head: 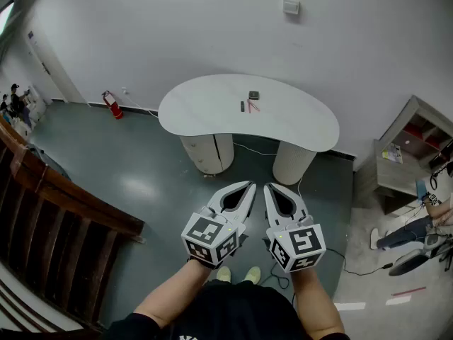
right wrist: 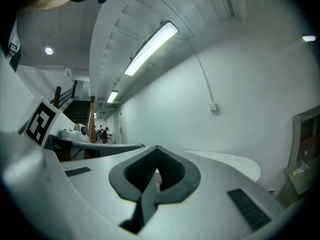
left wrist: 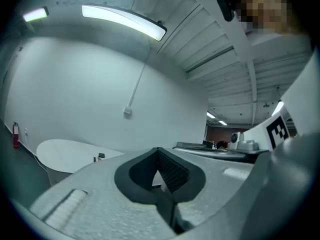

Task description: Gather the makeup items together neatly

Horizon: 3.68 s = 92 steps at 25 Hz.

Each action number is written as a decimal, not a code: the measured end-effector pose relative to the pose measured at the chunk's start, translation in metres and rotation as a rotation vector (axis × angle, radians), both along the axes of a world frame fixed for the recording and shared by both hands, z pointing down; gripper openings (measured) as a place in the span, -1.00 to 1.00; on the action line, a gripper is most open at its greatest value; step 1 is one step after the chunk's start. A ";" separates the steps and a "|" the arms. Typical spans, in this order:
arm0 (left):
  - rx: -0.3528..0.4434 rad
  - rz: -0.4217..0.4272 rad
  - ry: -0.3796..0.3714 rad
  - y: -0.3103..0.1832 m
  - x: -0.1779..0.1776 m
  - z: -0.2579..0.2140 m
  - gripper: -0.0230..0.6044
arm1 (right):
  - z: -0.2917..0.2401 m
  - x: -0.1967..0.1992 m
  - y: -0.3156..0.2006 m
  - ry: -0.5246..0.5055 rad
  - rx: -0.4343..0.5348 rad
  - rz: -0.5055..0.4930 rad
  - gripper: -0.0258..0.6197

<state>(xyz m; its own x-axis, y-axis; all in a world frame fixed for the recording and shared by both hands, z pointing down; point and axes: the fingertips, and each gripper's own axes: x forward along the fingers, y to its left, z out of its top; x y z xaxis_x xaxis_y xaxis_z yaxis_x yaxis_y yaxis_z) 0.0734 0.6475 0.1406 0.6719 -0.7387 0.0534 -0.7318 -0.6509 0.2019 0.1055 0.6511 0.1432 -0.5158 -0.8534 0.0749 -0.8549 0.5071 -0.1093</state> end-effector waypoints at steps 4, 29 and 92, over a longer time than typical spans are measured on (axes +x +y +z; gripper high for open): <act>0.000 0.010 0.006 0.001 0.009 -0.003 -0.90 | -0.002 0.009 -0.003 -0.005 0.002 0.003 -0.88; -0.017 -0.062 0.022 -0.060 0.015 0.012 -0.90 | 0.007 0.064 -0.055 -0.200 -0.020 -0.014 -0.88; -0.345 -0.079 -0.034 -0.645 -0.111 0.290 -0.90 | 0.386 -0.065 -0.664 0.176 -0.673 0.145 -0.49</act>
<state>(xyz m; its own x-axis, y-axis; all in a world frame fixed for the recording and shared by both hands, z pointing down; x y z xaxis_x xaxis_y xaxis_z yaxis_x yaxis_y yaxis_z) -0.0375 0.0029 0.4309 0.6067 -0.7230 0.3304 -0.7875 -0.4897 0.3742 0.0402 -0.0133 0.5297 -0.3327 -0.6519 0.6814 -0.9423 0.2582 -0.2131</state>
